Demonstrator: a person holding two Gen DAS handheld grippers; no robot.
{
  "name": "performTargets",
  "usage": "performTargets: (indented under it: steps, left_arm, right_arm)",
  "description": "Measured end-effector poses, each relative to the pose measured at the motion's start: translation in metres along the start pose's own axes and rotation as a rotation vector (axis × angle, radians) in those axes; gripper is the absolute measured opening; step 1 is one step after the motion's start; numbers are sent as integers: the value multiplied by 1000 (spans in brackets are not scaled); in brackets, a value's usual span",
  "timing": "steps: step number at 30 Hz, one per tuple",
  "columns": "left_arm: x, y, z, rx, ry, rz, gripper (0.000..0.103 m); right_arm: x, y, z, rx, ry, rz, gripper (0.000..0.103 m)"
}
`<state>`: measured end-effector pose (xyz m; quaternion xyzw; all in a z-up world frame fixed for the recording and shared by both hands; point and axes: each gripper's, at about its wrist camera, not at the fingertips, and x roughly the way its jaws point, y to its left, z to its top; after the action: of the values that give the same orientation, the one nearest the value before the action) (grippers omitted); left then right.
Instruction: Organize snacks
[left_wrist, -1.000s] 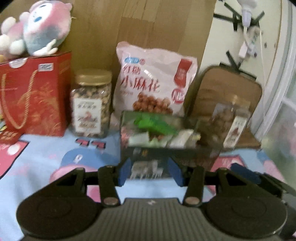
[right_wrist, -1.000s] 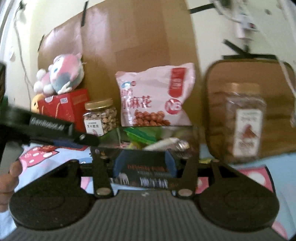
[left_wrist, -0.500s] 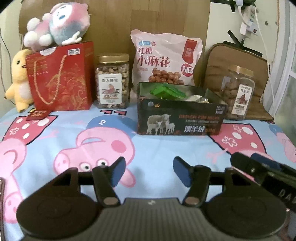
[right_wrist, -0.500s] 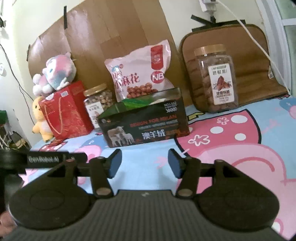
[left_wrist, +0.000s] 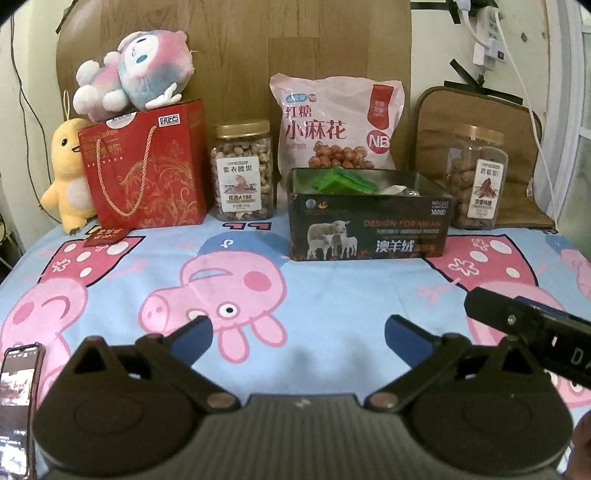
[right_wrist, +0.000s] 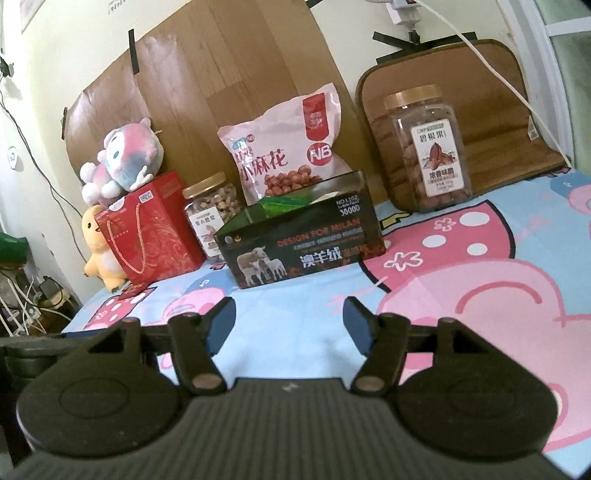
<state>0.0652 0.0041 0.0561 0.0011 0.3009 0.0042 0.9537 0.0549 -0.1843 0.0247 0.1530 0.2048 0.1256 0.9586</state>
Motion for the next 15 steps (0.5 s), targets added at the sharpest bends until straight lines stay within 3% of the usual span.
performTargets:
  steps: [15]
  left_arm:
    - [-5, -6, -3, 24, 11, 18, 103]
  right_arm:
    - [-6, -2, -1, 18, -11, -4, 72]
